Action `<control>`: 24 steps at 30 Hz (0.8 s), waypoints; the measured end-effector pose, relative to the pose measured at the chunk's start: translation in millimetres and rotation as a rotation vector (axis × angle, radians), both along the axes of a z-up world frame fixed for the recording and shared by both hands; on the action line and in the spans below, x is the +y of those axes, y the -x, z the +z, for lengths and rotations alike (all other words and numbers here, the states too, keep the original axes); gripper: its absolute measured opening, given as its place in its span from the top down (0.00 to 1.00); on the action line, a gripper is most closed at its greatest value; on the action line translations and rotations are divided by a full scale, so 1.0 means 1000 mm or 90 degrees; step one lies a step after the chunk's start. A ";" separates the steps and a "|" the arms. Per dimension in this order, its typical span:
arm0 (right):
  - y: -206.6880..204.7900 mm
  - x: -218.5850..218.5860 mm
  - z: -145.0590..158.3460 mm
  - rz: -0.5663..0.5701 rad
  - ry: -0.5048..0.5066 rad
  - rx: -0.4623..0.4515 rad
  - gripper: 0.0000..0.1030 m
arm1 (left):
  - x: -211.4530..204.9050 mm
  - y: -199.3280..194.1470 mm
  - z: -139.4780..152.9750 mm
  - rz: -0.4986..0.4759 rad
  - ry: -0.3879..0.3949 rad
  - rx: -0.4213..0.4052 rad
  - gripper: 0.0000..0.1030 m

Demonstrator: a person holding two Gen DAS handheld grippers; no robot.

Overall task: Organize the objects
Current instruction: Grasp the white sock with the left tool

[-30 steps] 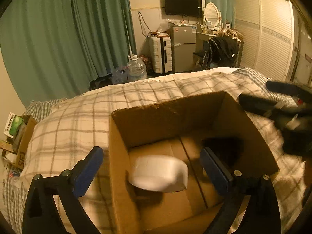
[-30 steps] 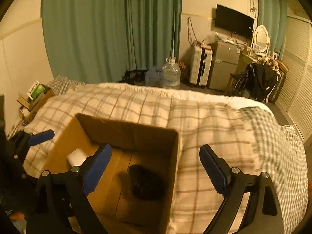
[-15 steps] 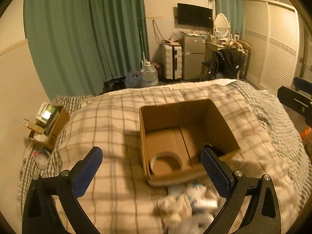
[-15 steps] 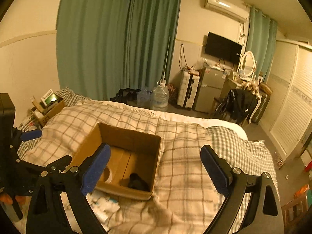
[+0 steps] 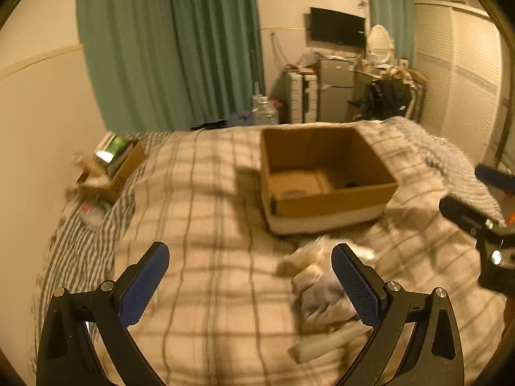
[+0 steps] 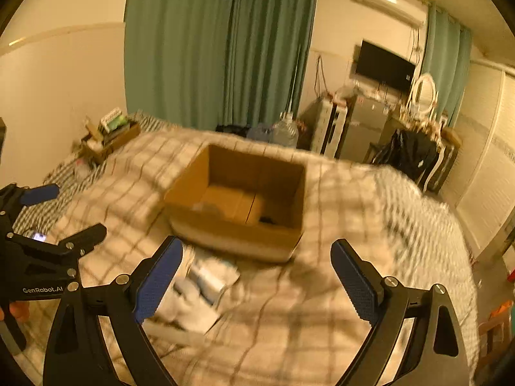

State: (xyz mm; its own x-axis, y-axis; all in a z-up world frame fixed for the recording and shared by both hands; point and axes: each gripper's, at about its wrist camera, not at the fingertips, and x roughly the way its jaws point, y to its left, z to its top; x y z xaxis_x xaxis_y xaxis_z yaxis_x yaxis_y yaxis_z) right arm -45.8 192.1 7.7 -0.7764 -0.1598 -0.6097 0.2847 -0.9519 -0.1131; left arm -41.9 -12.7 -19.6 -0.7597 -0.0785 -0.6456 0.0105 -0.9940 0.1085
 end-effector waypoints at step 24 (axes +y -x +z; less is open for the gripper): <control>0.011 0.020 -0.089 -0.061 -0.012 -0.125 0.09 | 0.055 0.007 -0.091 -0.147 -0.020 -0.125 0.59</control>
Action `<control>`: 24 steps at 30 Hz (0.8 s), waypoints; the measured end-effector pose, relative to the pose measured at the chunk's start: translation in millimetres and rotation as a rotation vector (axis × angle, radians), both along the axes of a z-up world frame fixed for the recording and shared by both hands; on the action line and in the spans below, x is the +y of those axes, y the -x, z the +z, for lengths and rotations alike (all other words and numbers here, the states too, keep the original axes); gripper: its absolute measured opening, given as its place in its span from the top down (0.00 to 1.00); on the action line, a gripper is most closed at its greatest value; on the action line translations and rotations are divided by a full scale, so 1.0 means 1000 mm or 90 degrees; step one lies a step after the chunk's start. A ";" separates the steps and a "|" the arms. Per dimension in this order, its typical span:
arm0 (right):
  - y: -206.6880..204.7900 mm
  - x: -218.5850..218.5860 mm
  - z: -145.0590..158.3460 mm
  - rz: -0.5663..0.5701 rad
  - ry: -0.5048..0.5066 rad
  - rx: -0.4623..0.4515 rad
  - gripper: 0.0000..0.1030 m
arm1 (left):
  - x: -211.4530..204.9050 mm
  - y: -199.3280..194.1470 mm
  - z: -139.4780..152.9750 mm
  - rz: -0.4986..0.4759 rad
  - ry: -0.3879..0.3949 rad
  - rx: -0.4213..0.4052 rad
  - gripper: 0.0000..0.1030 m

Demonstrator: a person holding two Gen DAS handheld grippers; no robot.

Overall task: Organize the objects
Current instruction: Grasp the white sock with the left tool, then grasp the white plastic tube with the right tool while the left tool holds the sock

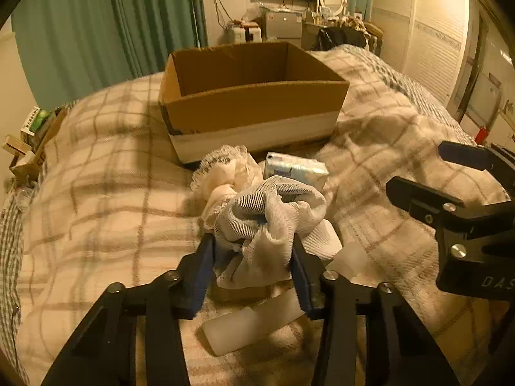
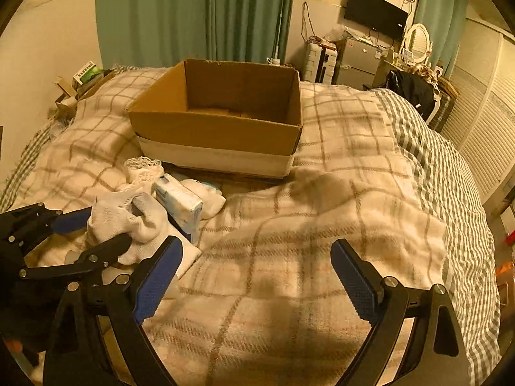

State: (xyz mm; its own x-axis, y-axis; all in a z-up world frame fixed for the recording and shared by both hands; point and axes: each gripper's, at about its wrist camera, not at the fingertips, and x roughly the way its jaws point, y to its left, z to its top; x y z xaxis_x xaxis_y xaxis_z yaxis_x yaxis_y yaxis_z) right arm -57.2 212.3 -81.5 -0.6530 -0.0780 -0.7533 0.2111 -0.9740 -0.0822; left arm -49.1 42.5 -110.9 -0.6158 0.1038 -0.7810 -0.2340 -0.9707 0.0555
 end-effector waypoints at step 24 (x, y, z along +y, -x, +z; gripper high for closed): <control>-0.003 -0.108 -0.065 0.268 -0.097 -0.121 0.17 | -0.087 -0.038 0.054 0.165 0.021 0.093 0.60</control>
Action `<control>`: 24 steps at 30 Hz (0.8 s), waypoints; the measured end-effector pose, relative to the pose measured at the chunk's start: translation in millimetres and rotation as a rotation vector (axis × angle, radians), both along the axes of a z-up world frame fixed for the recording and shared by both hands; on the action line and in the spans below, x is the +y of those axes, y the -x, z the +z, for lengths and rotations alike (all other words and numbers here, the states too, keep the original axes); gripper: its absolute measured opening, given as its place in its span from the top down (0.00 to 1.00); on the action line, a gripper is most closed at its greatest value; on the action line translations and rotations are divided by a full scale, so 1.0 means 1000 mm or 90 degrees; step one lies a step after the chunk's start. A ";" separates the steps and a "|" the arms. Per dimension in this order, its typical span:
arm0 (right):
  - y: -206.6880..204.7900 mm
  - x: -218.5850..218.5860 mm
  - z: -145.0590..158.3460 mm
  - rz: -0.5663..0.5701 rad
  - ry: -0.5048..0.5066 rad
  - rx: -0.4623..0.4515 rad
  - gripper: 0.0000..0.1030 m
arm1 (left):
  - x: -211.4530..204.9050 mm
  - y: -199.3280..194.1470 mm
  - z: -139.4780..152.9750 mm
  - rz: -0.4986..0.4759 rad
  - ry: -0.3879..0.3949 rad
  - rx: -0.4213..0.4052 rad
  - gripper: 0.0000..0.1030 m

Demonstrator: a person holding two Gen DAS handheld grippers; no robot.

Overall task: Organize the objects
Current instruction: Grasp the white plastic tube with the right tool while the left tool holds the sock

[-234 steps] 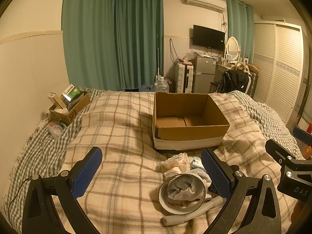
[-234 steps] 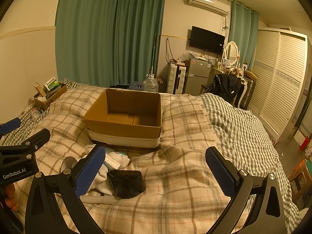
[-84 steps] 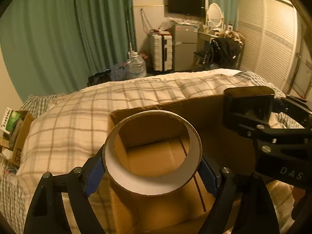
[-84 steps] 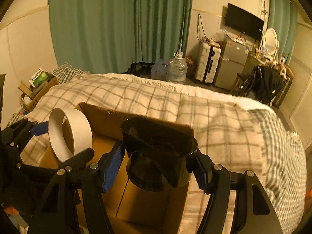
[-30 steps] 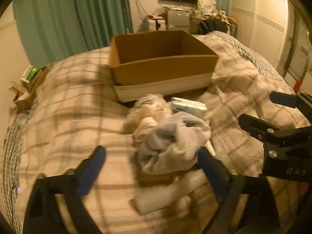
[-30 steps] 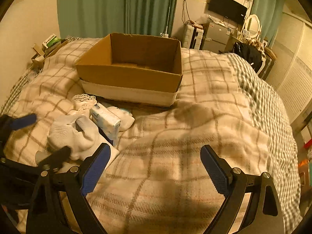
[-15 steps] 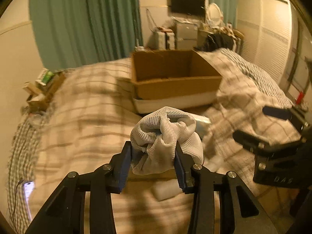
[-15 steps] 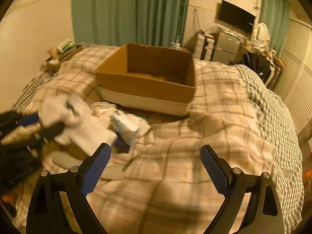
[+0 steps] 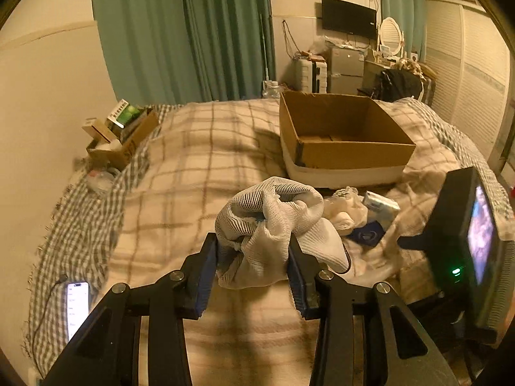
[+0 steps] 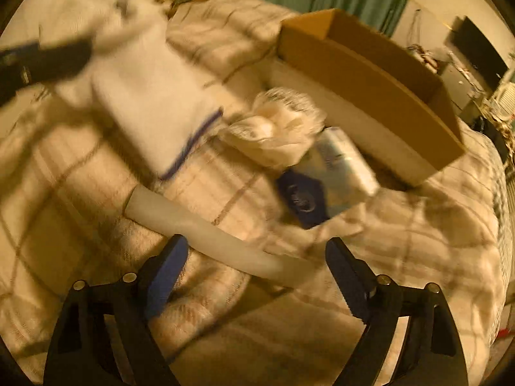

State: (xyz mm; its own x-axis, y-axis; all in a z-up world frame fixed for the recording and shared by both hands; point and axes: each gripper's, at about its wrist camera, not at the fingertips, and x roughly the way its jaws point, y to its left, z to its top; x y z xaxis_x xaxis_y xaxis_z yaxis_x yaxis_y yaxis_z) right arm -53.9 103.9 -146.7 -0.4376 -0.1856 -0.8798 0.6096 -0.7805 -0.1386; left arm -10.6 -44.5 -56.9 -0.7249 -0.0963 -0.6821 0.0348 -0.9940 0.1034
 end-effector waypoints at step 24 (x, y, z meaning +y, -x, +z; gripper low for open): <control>-0.013 0.039 0.049 -0.056 0.114 0.066 0.94 | 0.007 -0.018 0.012 -0.013 -0.012 0.007 0.60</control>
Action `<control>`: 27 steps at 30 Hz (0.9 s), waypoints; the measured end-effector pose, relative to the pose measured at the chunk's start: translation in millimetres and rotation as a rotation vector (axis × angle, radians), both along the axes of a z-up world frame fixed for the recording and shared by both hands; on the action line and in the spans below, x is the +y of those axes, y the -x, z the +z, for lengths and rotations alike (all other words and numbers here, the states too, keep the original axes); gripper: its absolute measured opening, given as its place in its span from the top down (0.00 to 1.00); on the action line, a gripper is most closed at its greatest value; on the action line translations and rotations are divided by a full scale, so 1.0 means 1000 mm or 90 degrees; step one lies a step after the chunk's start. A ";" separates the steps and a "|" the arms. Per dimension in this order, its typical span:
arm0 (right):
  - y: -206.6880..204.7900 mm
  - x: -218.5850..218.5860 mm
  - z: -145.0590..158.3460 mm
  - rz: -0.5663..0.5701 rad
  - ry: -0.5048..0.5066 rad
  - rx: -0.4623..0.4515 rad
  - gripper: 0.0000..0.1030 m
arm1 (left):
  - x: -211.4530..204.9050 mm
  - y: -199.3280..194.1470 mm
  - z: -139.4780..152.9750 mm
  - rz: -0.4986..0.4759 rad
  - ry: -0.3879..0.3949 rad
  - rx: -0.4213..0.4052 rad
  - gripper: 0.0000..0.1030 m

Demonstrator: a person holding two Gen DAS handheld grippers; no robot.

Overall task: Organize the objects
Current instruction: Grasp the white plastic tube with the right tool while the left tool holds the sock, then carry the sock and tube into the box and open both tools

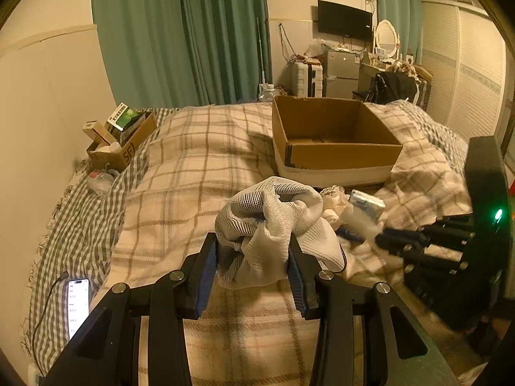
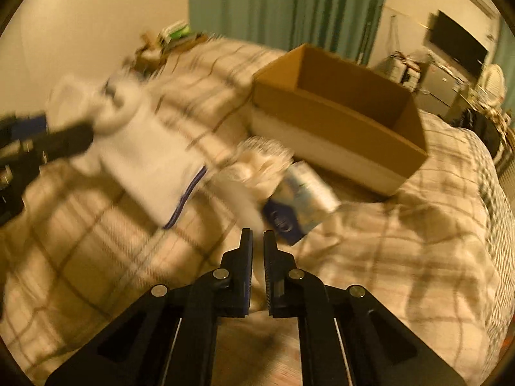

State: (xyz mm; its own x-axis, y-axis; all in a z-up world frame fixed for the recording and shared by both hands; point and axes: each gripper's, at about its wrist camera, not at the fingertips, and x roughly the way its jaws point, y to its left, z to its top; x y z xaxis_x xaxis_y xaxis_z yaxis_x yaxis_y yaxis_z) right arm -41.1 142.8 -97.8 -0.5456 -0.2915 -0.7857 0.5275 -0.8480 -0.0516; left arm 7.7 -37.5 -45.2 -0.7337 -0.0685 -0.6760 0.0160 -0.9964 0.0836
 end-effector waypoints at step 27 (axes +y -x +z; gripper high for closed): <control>0.136 0.043 0.181 -0.078 0.103 0.159 0.94 | 0.047 0.159 0.117 -0.087 -0.005 0.104 0.60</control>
